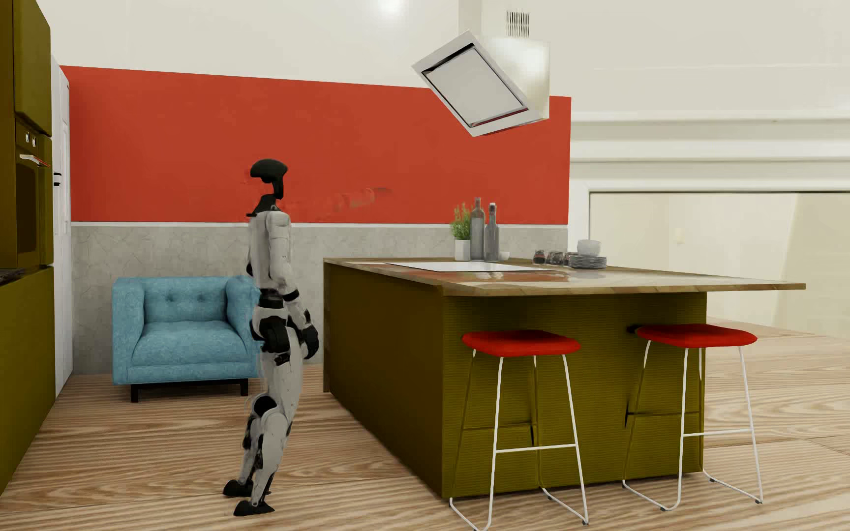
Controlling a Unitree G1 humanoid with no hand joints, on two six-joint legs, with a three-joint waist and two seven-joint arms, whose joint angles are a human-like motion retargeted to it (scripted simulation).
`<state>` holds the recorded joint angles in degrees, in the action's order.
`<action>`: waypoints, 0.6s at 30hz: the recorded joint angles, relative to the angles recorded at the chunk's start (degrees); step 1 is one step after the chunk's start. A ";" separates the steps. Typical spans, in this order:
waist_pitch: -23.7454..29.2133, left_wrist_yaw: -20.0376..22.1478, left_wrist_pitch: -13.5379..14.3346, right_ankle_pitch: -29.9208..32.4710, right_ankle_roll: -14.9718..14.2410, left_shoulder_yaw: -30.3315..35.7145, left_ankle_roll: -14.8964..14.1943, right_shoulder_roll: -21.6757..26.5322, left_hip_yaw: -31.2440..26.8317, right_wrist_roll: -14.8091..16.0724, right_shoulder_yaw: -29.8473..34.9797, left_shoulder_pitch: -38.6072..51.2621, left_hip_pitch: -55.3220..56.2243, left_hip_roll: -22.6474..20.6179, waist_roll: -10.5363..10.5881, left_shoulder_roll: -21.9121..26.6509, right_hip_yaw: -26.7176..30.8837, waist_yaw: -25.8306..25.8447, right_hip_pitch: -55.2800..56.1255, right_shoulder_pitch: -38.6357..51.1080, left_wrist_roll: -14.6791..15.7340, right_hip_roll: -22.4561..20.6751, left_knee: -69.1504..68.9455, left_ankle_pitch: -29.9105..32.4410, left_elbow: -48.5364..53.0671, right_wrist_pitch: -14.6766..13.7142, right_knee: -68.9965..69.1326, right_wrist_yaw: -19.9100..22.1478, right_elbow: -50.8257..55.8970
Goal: Reach forward
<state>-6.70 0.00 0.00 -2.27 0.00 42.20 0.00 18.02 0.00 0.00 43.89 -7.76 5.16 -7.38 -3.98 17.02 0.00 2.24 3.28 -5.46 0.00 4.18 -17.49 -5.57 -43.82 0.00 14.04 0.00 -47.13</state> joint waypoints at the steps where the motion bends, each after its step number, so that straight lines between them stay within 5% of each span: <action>1: 0.36 0.00 0.00 0.54 0.00 -0.12 0.00 0.00 0.00 0.00 0.68 0.29 0.07 0.19 0.00 -0.04 0.00 -0.39 0.06 0.74 0.00 0.18 0.16 0.20 -0.68 0.00 -0.20 0.00 -0.56; 6: 0.79 0.00 0.00 0.48 0.00 2.27 0.00 -0.66 0.00 0.00 4.83 0.02 1.12 0.06 -0.22 0.92 0.00 -1.80 0.87 3.06 0.00 0.32 0.50 1.68 -3.36 0.00 -0.65 0.00 -0.45; 9: 2.00 0.00 0.00 0.59 0.00 8.09 0.00 -1.04 0.00 0.00 13.64 3.59 0.21 0.15 -0.47 1.23 0.00 -4.79 1.26 15.79 0.00 0.23 4.18 5.52 -6.37 0.00 -0.69 0.00 -12.05; 11: 2.75 0.00 0.00 0.36 0.00 10.95 0.00 0.65 0.00 0.00 5.70 5.67 0.29 0.31 -0.86 2.20 0.00 -6.72 1.58 30.33 0.00 0.13 5.02 7.13 -5.51 0.00 -0.67 0.00 -12.23; 14: 3.81 0.00 0.00 0.11 0.00 9.24 0.00 2.22 0.00 0.00 -5.91 7.03 -0.93 0.20 -4.16 5.70 0.00 -9.72 1.16 57.03 0.00 0.12 7.75 11.84 -2.90 0.00 -0.54 0.00 -16.23; 18: 3.28 0.00 0.00 2.41 0.00 5.97 0.00 11.08 0.00 0.00 -11.00 9.08 -0.54 0.22 -8.59 8.40 0.00 -10.61 1.43 81.44 0.00 -0.19 7.86 9.99 -3.11 0.00 -0.95 0.00 -18.78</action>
<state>-3.42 0.00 0.00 0.14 0.00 48.18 0.00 29.11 0.00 0.00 32.90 1.32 4.62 -7.16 -12.57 25.42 0.00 -8.37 4.71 75.97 0.00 3.99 -9.63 4.42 -46.92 0.00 13.09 0.00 -65.91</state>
